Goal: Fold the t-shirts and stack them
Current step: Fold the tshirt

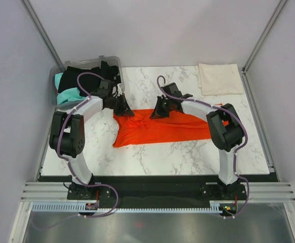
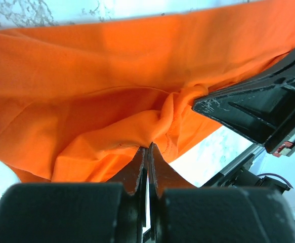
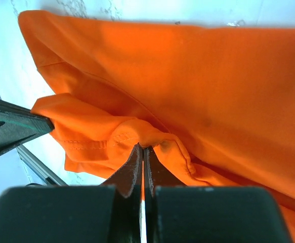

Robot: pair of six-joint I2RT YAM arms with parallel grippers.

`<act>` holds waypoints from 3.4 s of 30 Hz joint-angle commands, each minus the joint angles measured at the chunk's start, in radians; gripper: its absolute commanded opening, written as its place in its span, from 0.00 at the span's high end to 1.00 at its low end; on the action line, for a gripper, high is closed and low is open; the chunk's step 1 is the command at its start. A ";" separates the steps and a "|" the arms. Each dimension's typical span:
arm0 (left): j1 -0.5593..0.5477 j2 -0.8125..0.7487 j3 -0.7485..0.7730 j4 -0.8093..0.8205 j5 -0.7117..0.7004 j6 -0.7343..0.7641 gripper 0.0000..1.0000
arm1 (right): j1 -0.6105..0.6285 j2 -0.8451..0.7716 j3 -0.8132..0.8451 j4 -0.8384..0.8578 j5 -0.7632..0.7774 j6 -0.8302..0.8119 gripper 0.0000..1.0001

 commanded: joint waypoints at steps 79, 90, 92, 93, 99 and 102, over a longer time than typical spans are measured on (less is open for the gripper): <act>0.057 -0.167 -0.342 0.289 0.162 0.174 0.57 | -0.007 -0.055 -0.101 -0.015 -0.147 -0.163 0.59; 0.057 -0.297 -0.417 0.252 0.075 0.160 0.61 | -0.012 -0.036 -0.084 -0.001 -0.120 -0.135 0.72; 0.057 -0.334 -0.437 0.238 0.055 0.164 0.50 | -0.016 -0.035 -0.084 -0.003 -0.116 -0.131 0.83; 0.057 -0.340 -0.443 0.237 0.053 0.167 0.49 | -0.019 -0.035 -0.086 0.000 -0.118 -0.131 0.85; 0.059 -0.267 -0.419 0.241 0.071 0.206 0.69 | -0.032 -0.030 -0.086 -0.003 -0.124 -0.137 0.89; 0.059 -0.189 -0.377 0.238 0.094 0.217 0.73 | -0.036 -0.027 -0.084 -0.003 -0.130 -0.135 0.90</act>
